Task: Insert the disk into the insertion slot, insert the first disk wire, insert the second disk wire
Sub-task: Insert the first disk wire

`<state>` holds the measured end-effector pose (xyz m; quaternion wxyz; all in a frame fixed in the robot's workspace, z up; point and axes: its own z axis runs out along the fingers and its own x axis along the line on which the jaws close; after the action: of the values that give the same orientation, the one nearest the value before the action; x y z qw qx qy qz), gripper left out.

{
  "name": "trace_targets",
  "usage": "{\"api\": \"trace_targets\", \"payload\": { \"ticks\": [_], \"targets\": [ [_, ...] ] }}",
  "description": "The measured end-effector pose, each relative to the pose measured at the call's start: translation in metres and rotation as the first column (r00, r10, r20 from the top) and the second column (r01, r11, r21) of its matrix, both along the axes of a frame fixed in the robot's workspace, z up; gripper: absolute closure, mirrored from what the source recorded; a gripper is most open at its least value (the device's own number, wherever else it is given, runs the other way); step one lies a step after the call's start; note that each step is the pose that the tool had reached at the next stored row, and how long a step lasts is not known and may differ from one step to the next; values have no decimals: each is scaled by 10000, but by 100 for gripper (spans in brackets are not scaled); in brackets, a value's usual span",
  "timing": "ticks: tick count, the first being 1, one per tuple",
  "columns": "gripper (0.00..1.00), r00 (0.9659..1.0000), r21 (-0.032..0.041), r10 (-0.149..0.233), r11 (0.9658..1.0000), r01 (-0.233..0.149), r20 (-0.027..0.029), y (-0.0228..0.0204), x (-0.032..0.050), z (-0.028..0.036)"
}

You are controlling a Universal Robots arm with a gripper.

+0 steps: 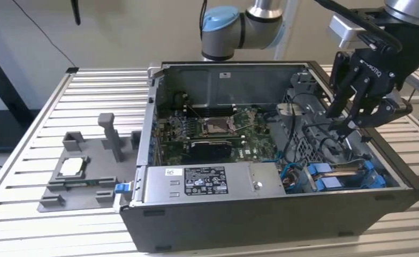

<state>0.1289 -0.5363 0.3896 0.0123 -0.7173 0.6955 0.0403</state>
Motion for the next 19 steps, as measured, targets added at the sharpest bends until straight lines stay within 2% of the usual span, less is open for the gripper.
{"api": "trace_targets", "payload": {
  "ticks": [2,4,6,7,17,18,19],
  "targets": [
    [56,10000,0,0,10000,0,0,0,0,0],
    [69,10000,1,0,10000,0,0,1,0,0],
    [69,10000,0,1,10000,-1,0,2,0,1],
    [75,10000,0,0,10000,0,0,1,0,3],
    [75,10000,-1,0,10000,0,0,1,0,4],
    [75,10000,-1,1,10000,-1,-5,1,0,4],
    [75,10000,-7,2,10000,-2,-32,2,1,5]
  ]
}}
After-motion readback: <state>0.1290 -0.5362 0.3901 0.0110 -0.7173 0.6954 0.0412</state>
